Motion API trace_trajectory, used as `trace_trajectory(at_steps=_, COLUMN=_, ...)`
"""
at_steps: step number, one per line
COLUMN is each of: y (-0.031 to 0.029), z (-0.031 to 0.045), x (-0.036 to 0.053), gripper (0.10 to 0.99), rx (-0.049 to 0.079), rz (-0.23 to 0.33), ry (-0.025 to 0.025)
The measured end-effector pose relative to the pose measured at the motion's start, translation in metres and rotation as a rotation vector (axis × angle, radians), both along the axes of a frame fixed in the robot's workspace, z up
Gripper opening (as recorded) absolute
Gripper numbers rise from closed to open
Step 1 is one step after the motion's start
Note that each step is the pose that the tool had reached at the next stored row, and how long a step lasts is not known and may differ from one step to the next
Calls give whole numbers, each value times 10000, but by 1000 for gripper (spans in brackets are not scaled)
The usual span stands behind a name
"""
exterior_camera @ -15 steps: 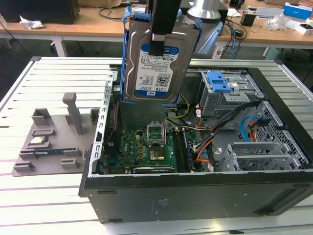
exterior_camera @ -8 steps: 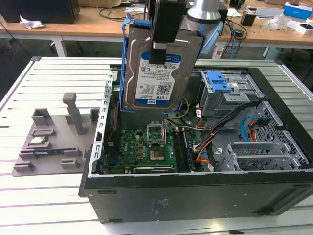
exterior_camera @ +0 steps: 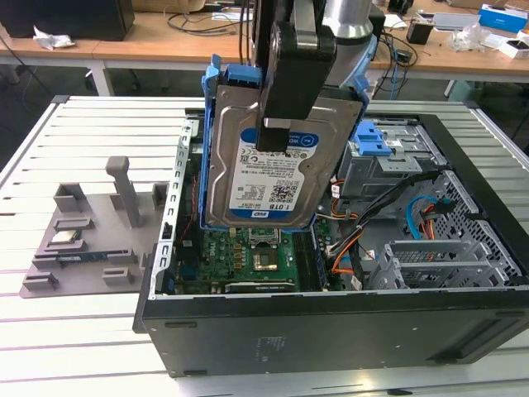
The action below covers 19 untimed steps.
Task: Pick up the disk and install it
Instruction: 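Pick up the disk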
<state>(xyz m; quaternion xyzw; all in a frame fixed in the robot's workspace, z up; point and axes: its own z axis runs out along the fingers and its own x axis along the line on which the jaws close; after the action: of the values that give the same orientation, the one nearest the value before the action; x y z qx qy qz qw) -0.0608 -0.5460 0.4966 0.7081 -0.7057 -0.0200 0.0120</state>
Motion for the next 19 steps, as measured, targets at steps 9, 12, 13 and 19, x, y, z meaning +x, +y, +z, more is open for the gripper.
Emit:
trace_trajectory(at_steps=9, y=0, z=1, x=374, gripper=365, rx=-2, rz=-3, ry=3)
trace_trajectory(at_steps=12, y=1, z=1, x=564, gripper=365, rx=-1, rz=-3, ry=5)
trace_trajectory(at_steps=13, y=1, z=0, x=617, gripper=365, rx=-1, rz=-1, ry=6)
trace_trajectory(at_steps=19, y=1, z=1, x=937, gripper=365, rx=-2, rz=-2, ry=10)
